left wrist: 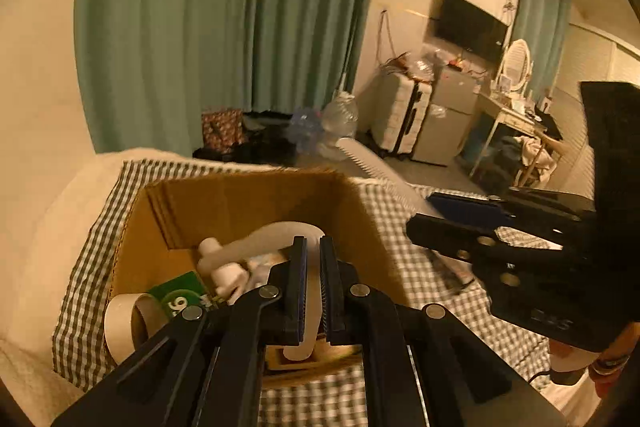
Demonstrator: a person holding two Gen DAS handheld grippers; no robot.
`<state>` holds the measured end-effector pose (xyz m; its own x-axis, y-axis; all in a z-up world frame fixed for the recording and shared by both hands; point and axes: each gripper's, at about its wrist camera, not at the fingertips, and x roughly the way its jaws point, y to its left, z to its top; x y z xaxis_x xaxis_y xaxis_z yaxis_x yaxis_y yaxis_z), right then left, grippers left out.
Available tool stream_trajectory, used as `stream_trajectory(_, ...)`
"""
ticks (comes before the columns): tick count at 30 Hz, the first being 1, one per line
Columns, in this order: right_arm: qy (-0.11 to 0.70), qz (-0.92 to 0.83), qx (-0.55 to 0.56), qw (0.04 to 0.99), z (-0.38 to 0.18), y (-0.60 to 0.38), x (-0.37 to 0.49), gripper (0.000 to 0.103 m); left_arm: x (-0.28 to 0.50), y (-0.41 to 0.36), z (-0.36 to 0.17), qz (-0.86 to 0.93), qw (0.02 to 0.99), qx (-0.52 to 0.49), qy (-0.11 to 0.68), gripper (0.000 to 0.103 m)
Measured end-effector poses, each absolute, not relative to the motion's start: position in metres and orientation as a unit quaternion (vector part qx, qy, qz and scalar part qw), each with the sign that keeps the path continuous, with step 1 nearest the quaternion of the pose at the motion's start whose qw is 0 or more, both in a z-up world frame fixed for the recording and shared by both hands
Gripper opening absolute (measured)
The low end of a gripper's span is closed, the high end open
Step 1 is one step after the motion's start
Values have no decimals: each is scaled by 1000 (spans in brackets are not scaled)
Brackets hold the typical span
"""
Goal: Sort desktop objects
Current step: 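Carry the tube and comb over the cardboard box and release both, then move the left gripper to the white-and-navy tissue bag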
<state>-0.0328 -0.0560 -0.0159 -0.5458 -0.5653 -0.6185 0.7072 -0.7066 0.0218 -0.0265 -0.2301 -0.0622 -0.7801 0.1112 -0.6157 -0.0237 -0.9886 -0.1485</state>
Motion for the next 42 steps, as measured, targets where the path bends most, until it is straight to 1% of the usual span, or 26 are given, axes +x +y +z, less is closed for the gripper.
stream_trajectory(3, 114, -865, 326, 365, -39, -82, -54, 26, -35, -233, -81, 941, 29, -332, -62, 7)
stream_trajectory(4, 110, -866, 329, 362, -46, -87, -62, 26, -37, -232, -87, 941, 25, -333, -56, 9)
stream_trajectory(5, 106, -868, 328, 359, -47, -90, -64, 32, -36, -232, -91, 941, 23, -334, -51, 13)
stream_trajectory(6, 100, -871, 330, 351, -50, -92, -70, 59, -37, -229, -96, 942, 22, -332, -44, 17)
stream_trajectory(7, 94, -877, 330, 335, -50, -91, -74, 74, -37, -224, -99, 944, 22, -327, -37, 34)
stream_trajectory(8, 87, -886, 323, 320, -49, -91, -75, 89, -36, -221, -101, 944, 20, -327, -32, 69)
stream_trajectory(9, 72, -902, 299, 304, -44, -82, -74, 90, -36, -217, -104, 944, 11, -330, -25, 85)
stream_trajectory(10, 64, -907, 288, 301, -42, -75, -73, 90, -34, -212, -105, 944, -3, -330, -19, 97)
stream_trajectory(14, 70, -923, 260, 276, -25, -43, -69, 90, -20, -189, -97, 947, -10, -321, -23, 99)
stream_trajectory(20, 79, -942, 227, 233, -5, 37, -36, 91, -11, -143, -77, 944, 2, -326, -50, 101)
stream_trajectory(28, 88, -958, 217, 163, 10, 163, 5, 99, -12, -32, -48, 944, 46, -325, -41, 103)
stream_trajectory(30, 76, -962, 216, 149, 10, 194, 11, 103, -18, -10, -49, 942, 46, -328, -54, 103)
stream_trajectory(34, 36, -966, 224, 123, -4, 250, 13, 103, -34, 29, -70, 939, 16, -333, -85, 103)
stream_trajectory(37, 9, -968, 233, 97, -34, 288, 11, 103, -47, 55, -102, 938, -11, -335, -91, 103)
stream_trajectory(42, 1, -970, 238, 59, -96, 339, 12, 103, -65, 94, -166, 941, -46, -328, -65, 103)
